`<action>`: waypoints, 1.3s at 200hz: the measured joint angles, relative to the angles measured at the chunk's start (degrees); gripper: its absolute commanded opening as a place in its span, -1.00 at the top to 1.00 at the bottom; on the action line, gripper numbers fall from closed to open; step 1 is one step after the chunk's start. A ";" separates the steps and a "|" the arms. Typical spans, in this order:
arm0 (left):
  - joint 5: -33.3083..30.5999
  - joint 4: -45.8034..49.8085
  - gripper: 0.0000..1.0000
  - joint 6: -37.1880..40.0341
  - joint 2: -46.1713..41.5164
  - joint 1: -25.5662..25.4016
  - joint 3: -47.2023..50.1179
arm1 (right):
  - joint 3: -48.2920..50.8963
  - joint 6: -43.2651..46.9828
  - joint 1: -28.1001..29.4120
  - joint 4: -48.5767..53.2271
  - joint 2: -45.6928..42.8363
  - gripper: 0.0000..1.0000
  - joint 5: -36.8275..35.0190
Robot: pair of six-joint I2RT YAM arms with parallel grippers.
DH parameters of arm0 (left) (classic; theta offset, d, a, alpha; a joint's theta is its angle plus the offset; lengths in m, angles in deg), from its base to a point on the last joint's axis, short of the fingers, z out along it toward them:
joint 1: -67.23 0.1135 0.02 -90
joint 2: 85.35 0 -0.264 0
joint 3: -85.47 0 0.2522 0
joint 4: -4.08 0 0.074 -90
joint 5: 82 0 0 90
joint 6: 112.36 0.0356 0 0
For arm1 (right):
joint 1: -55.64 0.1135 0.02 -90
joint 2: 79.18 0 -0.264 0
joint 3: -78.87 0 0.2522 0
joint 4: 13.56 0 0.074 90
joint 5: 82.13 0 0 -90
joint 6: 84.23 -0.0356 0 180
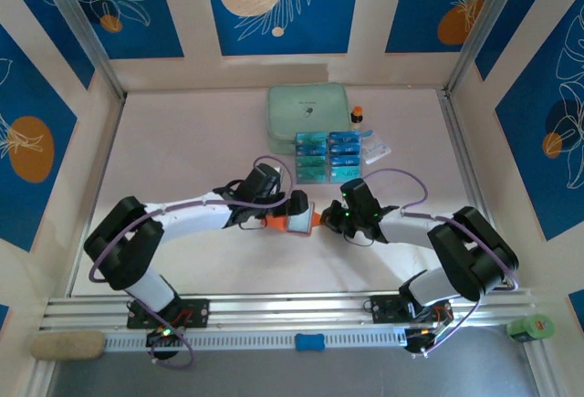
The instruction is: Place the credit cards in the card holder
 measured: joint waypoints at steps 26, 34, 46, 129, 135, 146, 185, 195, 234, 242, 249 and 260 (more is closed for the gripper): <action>-1.49 -0.11 -0.99 1.77 0.00 0.00 2.45 | -0.02 0.44 0.00 0.24 0.00 1.00 0.63; -1.86 -0.17 -0.99 2.32 0.00 0.00 2.95 | -0.02 0.55 0.00 0.28 0.00 1.00 0.66; -2.32 -0.26 -0.99 3.02 0.00 0.00 3.56 | -0.11 0.63 0.00 0.48 0.00 1.00 0.76; -3.74 -1.25 -0.99 5.60 0.00 0.00 4.66 | -3.04 3.41 -1.25 3.50 -0.44 1.00 3.19; -3.76 -1.25 -0.99 5.57 0.00 0.00 4.66 | -3.50 3.67 -1.46 3.72 -0.46 1.00 3.43; -3.93 -1.25 -0.99 5.55 0.00 0.00 4.70 | -4.44 4.35 -1.73 4.22 -0.46 1.00 3.93; -4.96 -1.44 -0.99 5.49 -0.04 -0.22 5.20 | -8.81 6.58 -1.88 6.05 -0.37 1.00 5.77; -5.20 -1.44 -0.99 5.35 -0.04 -0.31 5.27 | -10.23 7.13 -1.88 6.75 -0.17 1.00 6.27; -6.29 -1.44 -0.99 4.98 -0.04 -0.81 5.29 | -14.47 9.27 -1.86 8.50 2.43 1.00 7.54; -6.56 -1.42 -0.99 4.85 -0.07 -0.94 5.29 | -15.08 9.51 -1.81 9.05 2.99 1.00 7.74; -6.78 -1.40 -0.99 4.63 -0.11 -1.09 5.29 | -15.67 9.84 -1.68 9.60 3.43 1.00 7.78; -7.15 -1.31 -0.99 4.11 -0.37 -1.27 5.31 | -16.48 10.34 -1.31 10.40 4.00 1.00 7.87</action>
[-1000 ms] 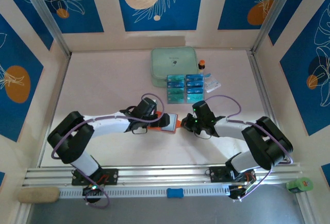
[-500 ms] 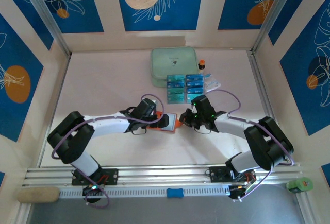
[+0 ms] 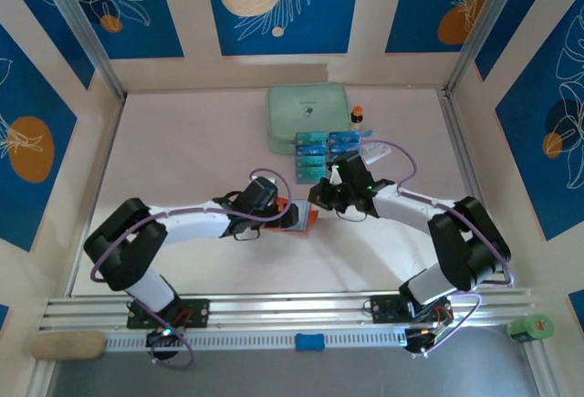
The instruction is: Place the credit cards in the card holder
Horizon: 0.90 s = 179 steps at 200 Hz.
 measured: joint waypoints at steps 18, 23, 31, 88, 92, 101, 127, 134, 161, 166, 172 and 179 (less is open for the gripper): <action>-0.85 0.33 -0.99 -0.76 -0.87 -0.26 0.42 | -1.29 0.59 0.72 1.14 1.09 1.00 0.02; -1.09 0.39 -0.99 -1.03 -1.14 -0.37 0.57 | -1.64 0.63 0.98 1.40 1.46 1.00 0.02; -1.49 0.59 -0.99 -1.55 -1.62 -0.59 0.76 | -2.12 0.79 1.36 1.66 2.21 1.00 0.04; -3.37 1.40 -0.99 -2.25 -3.34 -1.27 0.87 | -3.91 1.68 2.16 2.56 7.58 1.00 -0.02; -3.41 1.46 -0.99 -2.23 -3.34 -1.27 0.87 | -3.91 1.73 2.14 2.64 7.80 1.00 -0.07; -3.43 1.64 -0.99 -2.23 -3.34 -1.27 0.87 | -3.91 1.95 2.14 2.99 8.26 1.00 -0.20; -3.43 2.08 -0.99 -1.99 -3.34 -1.27 0.83 | -4.20 2.38 2.08 3.52 9.44 1.00 -0.26; -3.43 2.16 -0.99 -1.86 -3.34 -1.29 0.76 | -4.28 2.56 2.03 3.52 9.81 1.00 -0.28; -3.41 3.37 -0.99 -1.05 -3.34 -1.31 -0.24 | -4.46 3.15 1.46 3.52 10.97 1.00 -0.37; -3.41 3.56 -0.99 -0.76 -3.34 -1.31 -0.50 | -4.46 3.19 1.33 3.50 11.08 1.00 -0.37; -3.41 3.80 -0.99 -0.44 -3.34 -1.31 -0.85 | -4.46 3.19 1.20 3.50 11.28 1.00 -0.37; -3.41 4.02 -0.99 -0.07 -3.34 -1.31 -1.29 | -4.46 3.21 1.05 3.45 11.41 1.00 -0.35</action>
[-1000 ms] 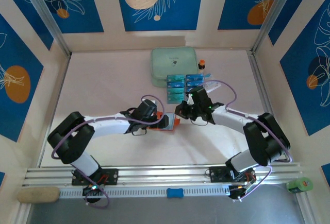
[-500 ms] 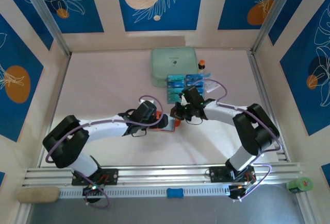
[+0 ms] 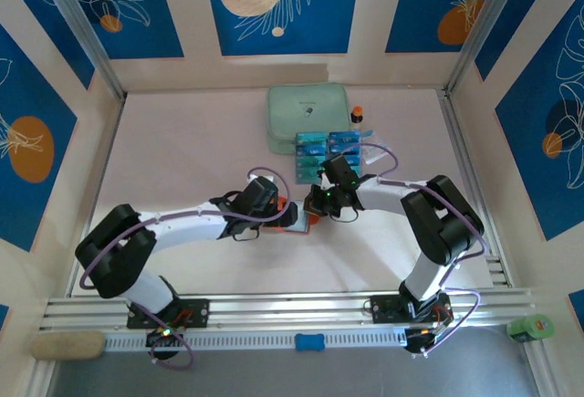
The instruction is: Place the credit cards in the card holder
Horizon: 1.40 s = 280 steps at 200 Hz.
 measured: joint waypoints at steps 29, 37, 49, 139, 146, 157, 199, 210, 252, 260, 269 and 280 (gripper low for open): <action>0.00 0.61 -0.99 1.81 0.96 0.00 -2.05 | -0.04 0.42 -0.33 -0.02 0.13 1.00 0.15; 0.00 0.59 -0.99 2.34 1.44 0.00 -2.25 | -0.04 0.42 -0.44 -0.02 0.22 1.00 0.20; 0.00 0.68 -0.99 3.02 2.16 0.00 -2.29 | -0.11 0.44 -0.57 -0.07 0.44 1.00 0.37; 0.02 0.52 -0.99 4.55 4.98 -0.04 -1.18 | -1.77 1.25 -1.29 -1.73 3.39 1.00 4.33; 0.02 0.37 -0.99 4.55 4.98 -0.04 -1.07 | -1.88 1.25 -1.29 -1.92 3.61 1.00 4.74; 0.00 0.22 -0.99 4.55 4.98 -0.04 -0.98 | -1.92 1.22 -1.29 -2.38 3.91 1.00 5.18; -0.02 -0.74 -0.99 4.55 4.98 -0.04 -0.44 | -1.92 0.76 -1.29 -3.28 4.13 1.00 6.38; -0.20 -0.92 -0.99 4.52 4.98 -0.04 -0.31 | -1.92 0.52 -1.29 -3.50 4.15 1.00 6.64; -0.52 -1.60 -0.99 4.52 4.96 -0.09 0.09 | -2.29 -0.07 -0.79 -4.35 5.09 1.00 7.52; -0.63 -1.70 -0.99 4.52 4.96 -0.09 0.15 | -2.38 -0.09 -0.57 -4.50 5.11 1.00 7.56; -0.68 -1.84 -0.99 4.52 4.96 -0.09 0.26 | -2.43 -0.11 -0.39 -4.59 5.11 1.00 7.69; -0.83 -1.95 -0.99 4.50 4.96 -0.11 0.28 | -2.45 -0.13 -0.17 -4.59 5.14 1.00 7.72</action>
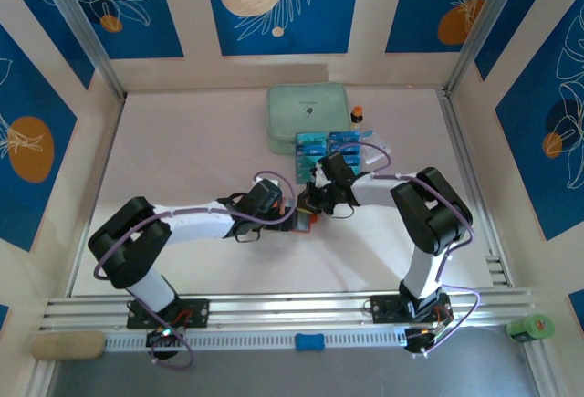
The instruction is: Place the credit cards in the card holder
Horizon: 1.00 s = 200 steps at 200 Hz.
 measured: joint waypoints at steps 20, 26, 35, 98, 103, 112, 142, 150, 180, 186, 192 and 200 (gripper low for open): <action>-0.04 -0.15 -0.99 0.00 0.00 0.00 0.13 | -0.02 -0.17 0.07 -0.02 0.00 1.00 0.15; -0.11 -0.26 -0.96 0.00 0.00 0.00 0.22 | -0.04 -0.20 0.09 0.00 0.00 1.00 0.20; -0.24 -0.35 -0.91 0.04 0.00 0.00 0.31 | -0.15 -0.20 0.09 0.00 0.00 1.00 0.26; -1.99 -1.40 -0.60 -0.04 -0.02 0.02 1.44 | -1.14 -0.17 -0.04 0.52 -0.61 1.00 0.74; -2.01 -1.49 -0.59 -0.04 -0.04 0.02 1.51 | -1.14 -0.17 -0.09 0.70 -0.87 0.99 0.85; -2.10 -1.62 -0.58 -0.07 -0.07 0.02 1.60 | -1.14 -0.17 -0.31 0.96 -1.64 0.91 0.79; -2.16 -1.84 -0.53 -0.09 -0.28 0.02 1.90 | -1.09 -0.17 -1.14 1.53 -4.94 0.60 0.52; -2.16 -1.97 -0.52 -0.13 -0.35 0.02 2.01 | -1.05 -0.44 -1.42 1.51 -5.55 0.55 0.37; -2.16 -2.40 -0.51 -0.20 -0.55 0.02 2.38 | -0.96 -1.09 -1.81 1.33 -5.84 0.45 0.35; -2.16 -2.43 -0.51 -0.20 -0.57 0.02 2.40 | -0.94 -1.20 -1.81 1.33 -5.70 0.44 0.35; -2.16 -2.51 -0.51 -0.20 -0.57 0.02 2.45 | -0.94 -1.25 -1.81 1.25 -5.53 0.43 0.37; -2.16 -2.60 -0.51 -0.20 -0.68 0.02 2.49 | -0.94 -1.40 -1.81 1.01 -5.14 0.40 0.39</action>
